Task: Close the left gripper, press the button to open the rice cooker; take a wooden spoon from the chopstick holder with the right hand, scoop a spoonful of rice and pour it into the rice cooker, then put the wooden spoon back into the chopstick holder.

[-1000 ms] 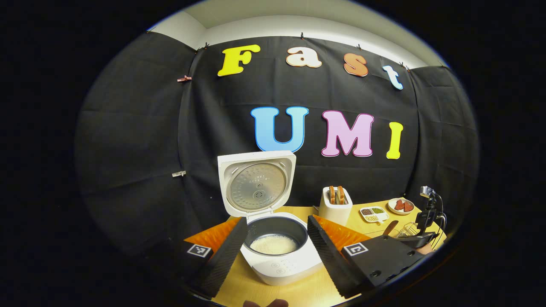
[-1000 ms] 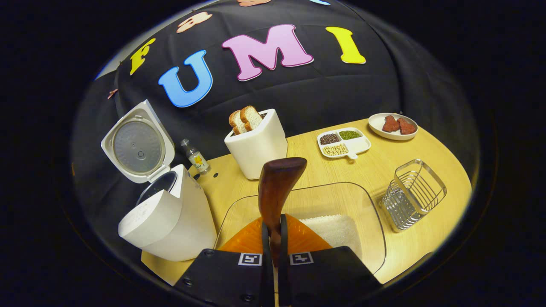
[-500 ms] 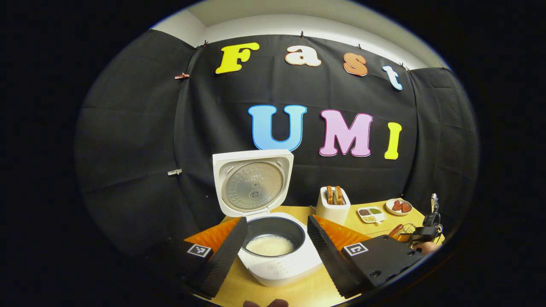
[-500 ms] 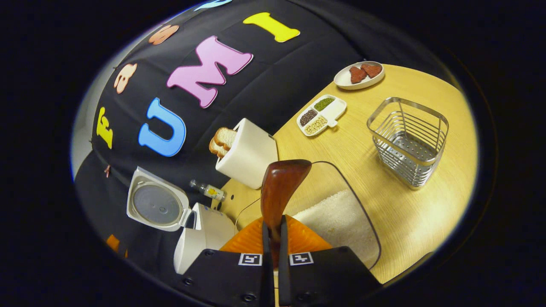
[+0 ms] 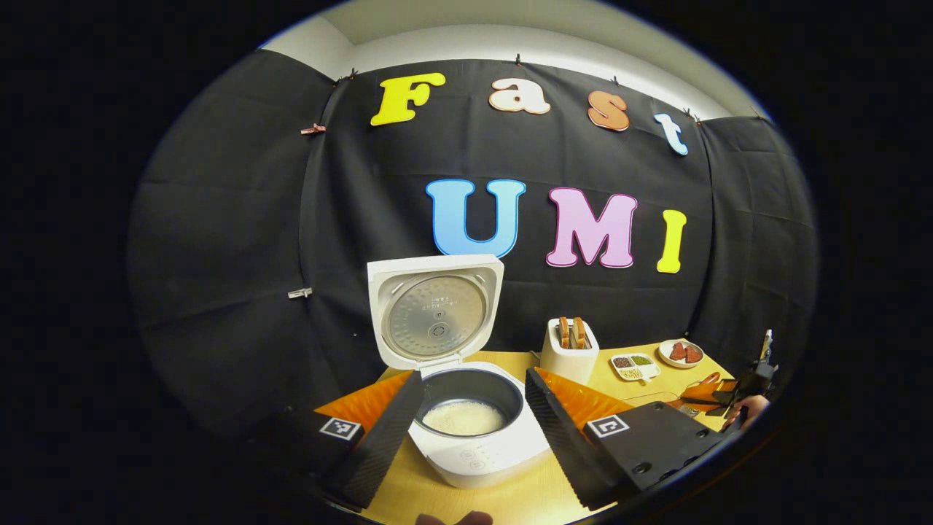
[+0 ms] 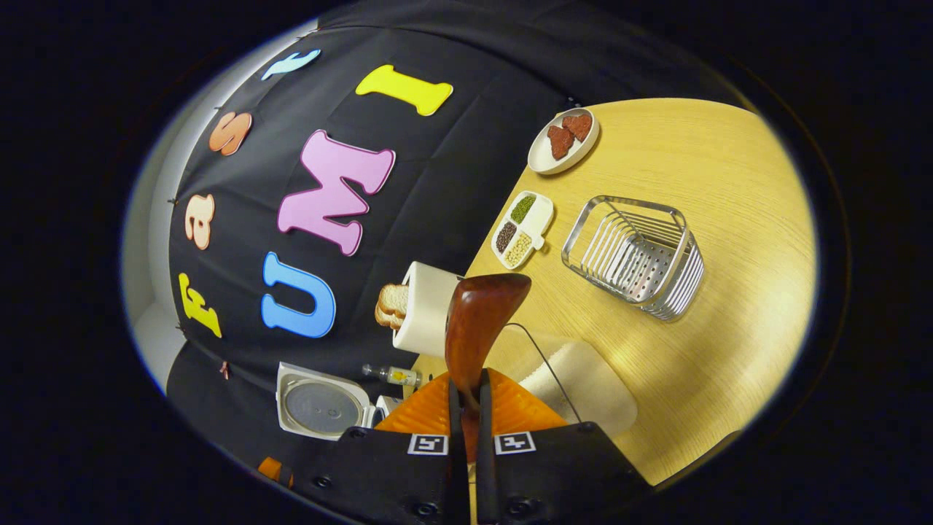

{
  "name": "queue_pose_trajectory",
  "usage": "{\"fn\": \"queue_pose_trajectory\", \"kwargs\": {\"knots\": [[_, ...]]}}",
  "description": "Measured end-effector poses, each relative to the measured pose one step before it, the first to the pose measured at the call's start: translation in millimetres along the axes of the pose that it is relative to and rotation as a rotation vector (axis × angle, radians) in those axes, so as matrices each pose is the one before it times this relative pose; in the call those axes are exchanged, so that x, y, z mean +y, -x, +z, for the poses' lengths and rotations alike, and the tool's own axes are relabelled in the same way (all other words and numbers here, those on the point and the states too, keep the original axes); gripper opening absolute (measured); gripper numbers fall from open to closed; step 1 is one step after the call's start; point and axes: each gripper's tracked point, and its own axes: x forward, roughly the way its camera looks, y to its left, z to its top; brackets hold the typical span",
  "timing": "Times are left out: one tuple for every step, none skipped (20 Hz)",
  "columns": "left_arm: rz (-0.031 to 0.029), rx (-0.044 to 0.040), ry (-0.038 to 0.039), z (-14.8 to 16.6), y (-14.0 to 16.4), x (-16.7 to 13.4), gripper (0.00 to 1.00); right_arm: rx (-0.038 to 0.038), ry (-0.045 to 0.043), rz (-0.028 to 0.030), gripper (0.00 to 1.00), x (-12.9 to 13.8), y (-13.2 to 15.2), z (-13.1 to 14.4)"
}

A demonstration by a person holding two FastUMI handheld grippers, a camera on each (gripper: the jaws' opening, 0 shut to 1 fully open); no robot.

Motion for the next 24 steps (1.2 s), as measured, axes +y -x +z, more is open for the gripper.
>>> {"fn": "queue_pose_trajectory", "kwargs": {"knots": [[0.00168,-0.00093,-0.00082,0.4,1.75,1.06,0.97,-0.00922,-0.02431,0.00446,0.08,0.69,3.24,3.95],[0.00183,-0.00057,-0.001,-0.45,1.34,1.86,0.97,-0.00642,-0.02441,0.00618,0.08,1.61,2.61,3.75],[0.00269,0.00014,-0.00034,-0.29,1.87,1.67,0.97,-0.00428,-0.02078,0.00744,0.08,3.26,3.29,3.03],[0.00254,0.00072,0.00101,-0.81,2.3,2.06,0.97,-0.00243,-0.01861,0.00337,0.08,3.39,2.89,2.33],[0.00183,0.00076,0.00182,-0.09,1.59,2.11,0.97,-0.00291,-0.01721,0.00531,0.08,4.31,3.5,1.19],[0.00127,-0.00127,0.00144,-1.1,2.02,1.83,0.97,-0.00015,-0.01919,0.0096,0.08,6.86,2.9,0.54],[0.00149,-0.00102,-0.00035,0.08,1.46,2.09,0.97,0.00139,-0.02139,0.0131,0.08,9.21,3.67,-1.32],[0.00277,-0.00138,-0.00178,-0.87,2.19,2.94,0.97,0.0052,-0.02145,0.01484,0.08,9.63,2.39,-1.67],[0.0042,-0.00207,-0.00207,0.81,2.25,4.12,0.97,0.00852,-0.01454,0.01325,0.08,8.13,3.52,-4.04],[0.00421,-0.00328,-0.00173,-0.34,2.81,4.79,0.97,0.0094,-0.00359,0.00889,0.08,10.45,1.51,-4.86],[0.00395,-0.00391,-0.00209,0.77,2.67,4.48,0.97,0.01201,0.00823,0.00648,0.08,9.61,2.17,-7.23],[0.00459,-0.0051,-0.00142,-0.02,2.31,5.35,0.97,0.01646,0.01365,0.00477,0.08,11.01,0.14,-7.55],[0.00395,-0.00402,-0.00024,0.61,2.53,4.95,0.97,0.01899,0.0102,0.00681,0.08,12.28,0.88,-8.44],[0.00373,-0.00135,0.00129,-1.06,2.79,4.93,0.97,0.01879,0.00426,0.01287,0.08,13.52,-1.41,-10.24],[0.00265,0.00107,0.00214,-1.57,2.2,4.61,0.97,0.02339,-0.00454,0.01707,0.08,12.82,-6.03,-13.52],[0.00316,0.00054,0.00216,-1.95,4.34,4.71,0.97,0.02616,-0.00941,0.01997,0.08,14.74,-4.43,-13.42],[0.00506,-0.00209,0.00311,-0.88,3.11,4.77,0.97,0.02704,-0.00948,0.02034,0.08,13.99,-6.59,-13.34],[0.00329,-0.00189,0.00419,-1.25,2.73,4.98,0.97,0.02567,-0.00802,0.01798,0.08,13.3,-6.59,-13.96],[0.00395,-0.00047,0.00611,-0.6,2.83,4.05,0.97,0.02171,-0.00559,0.01488,0.08,11.39,-8.72,-12.16],[0.00447,-0.00034,0.00635,-2.6,3.48,3.65,0.97,0.02003,0.00186,0.01666,0.08,11.23,-10.74,-11.76],[0.00612,-0.00131,0.00582,-0.97,3.06,4.06,0.97,0.01957,0.0077,0.01477,0.08,9.22,-8.3,-11.64],[0.00699,0.00178,0.00441,-2.3,2.12,5.77,0.97,0.01824,0.00759,0.01175,0.08,8.54,-10.96,-12.91],[0.00844,0.00375,0.00328,-1.95,1.41,4.78,0.97,0.01576,0.00767,0.00929,0.08,6.15,-12.68,-11.58],[0.009,0.00282,0.00272,-2.72,1.81,4.88,0.97,0.01118,0.00716,0.00648,0.08,4.76,-13.24,-10.32]]}}
